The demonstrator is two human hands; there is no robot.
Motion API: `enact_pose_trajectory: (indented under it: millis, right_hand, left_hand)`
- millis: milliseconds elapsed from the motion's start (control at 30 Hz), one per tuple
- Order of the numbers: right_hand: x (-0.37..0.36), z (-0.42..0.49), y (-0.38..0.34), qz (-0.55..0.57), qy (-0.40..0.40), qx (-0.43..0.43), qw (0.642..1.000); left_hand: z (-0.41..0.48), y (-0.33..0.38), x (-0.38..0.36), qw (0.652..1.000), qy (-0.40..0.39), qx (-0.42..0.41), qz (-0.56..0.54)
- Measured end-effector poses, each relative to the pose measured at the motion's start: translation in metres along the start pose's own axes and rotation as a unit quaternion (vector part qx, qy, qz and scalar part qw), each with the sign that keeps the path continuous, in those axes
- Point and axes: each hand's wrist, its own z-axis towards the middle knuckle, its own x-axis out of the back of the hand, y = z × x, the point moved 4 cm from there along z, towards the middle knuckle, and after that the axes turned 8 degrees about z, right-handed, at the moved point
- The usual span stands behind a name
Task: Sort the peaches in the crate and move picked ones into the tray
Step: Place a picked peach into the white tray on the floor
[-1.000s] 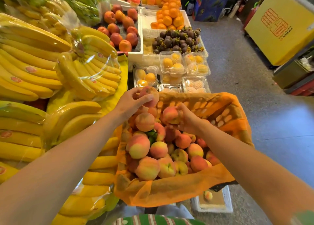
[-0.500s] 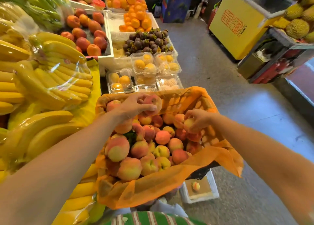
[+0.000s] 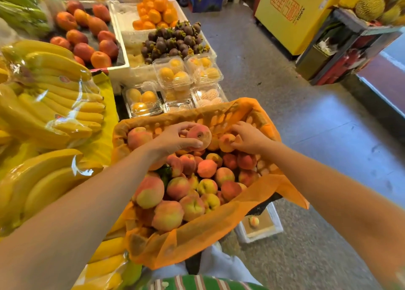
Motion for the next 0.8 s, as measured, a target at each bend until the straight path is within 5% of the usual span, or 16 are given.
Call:
enact_pose_trajectory:
  millis: [133, 300, 533, 667, 800]
  right_hand:
    - [0.013, -0.032, -0.027, 0.422, -0.072, 0.002, 0.904]
    - [0.025, -0.077, -0.031, 0.425, -0.023, 0.059, 0.903]
    - [0.05, -0.157, 0.048, 0.476, 0.101, 0.014, 0.874]
    - [0.051, -0.211, 0.115, 0.459, 0.143, -0.019, 0.876]
    - [0.038, -0.252, 0.17, 0.453, 0.139, -0.053, 0.879]
  left_hand:
    - [0.003, 0.009, -0.019, 1.0, -0.02, 0.004, -0.015]
    - [0.005, 0.028, -0.065, 0.999, -0.028, -0.008, -0.031]
    - [0.004, 0.074, -0.17, 0.993, 0.025, -0.098, 0.054]
    - [0.002, 0.082, -0.255, 0.942, 0.051, -0.171, 0.284]
    - [0.007, 0.068, -0.309, 0.858, 0.122, -0.145, 0.478]
